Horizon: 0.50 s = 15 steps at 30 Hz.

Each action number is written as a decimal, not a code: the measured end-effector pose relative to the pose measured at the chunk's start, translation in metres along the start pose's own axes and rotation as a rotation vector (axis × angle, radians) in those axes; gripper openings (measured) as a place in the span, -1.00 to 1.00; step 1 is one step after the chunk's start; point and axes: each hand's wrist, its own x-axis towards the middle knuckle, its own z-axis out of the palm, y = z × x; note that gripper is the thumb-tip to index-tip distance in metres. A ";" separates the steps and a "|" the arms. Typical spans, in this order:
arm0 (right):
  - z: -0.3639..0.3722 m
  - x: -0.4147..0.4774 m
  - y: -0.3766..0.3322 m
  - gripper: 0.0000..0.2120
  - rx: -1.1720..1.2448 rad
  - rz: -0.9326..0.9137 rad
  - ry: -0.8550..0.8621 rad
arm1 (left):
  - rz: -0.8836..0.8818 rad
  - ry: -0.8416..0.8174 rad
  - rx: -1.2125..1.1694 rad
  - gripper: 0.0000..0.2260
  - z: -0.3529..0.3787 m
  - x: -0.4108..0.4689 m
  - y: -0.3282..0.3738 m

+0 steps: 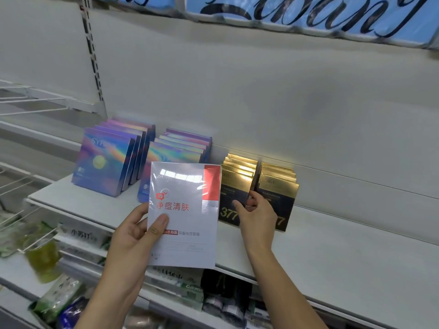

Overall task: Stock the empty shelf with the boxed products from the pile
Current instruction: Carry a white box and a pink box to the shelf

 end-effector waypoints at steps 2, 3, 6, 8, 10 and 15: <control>0.001 -0.001 -0.001 -0.47 -0.041 -0.017 -0.002 | 0.009 -0.016 0.005 -0.47 -0.001 0.000 0.001; 0.001 -0.001 -0.002 -0.47 -0.057 -0.029 -0.006 | 0.012 -0.021 0.014 -0.37 0.000 -0.001 0.001; -0.001 -0.002 -0.002 -0.44 -0.084 -0.048 -0.023 | 0.019 -0.027 0.011 -0.30 0.000 0.000 0.001; -0.004 -0.002 -0.004 -0.42 -0.091 -0.049 -0.041 | 0.021 -0.038 0.007 -0.30 0.001 0.001 -0.001; -0.013 -0.005 -0.007 -0.41 -0.081 -0.064 -0.040 | 0.015 -0.056 0.005 -0.31 0.004 0.000 -0.002; -0.068 -0.022 -0.013 -0.70 0.235 -0.069 -0.074 | -0.032 -0.073 0.007 -0.68 0.020 -0.001 -0.007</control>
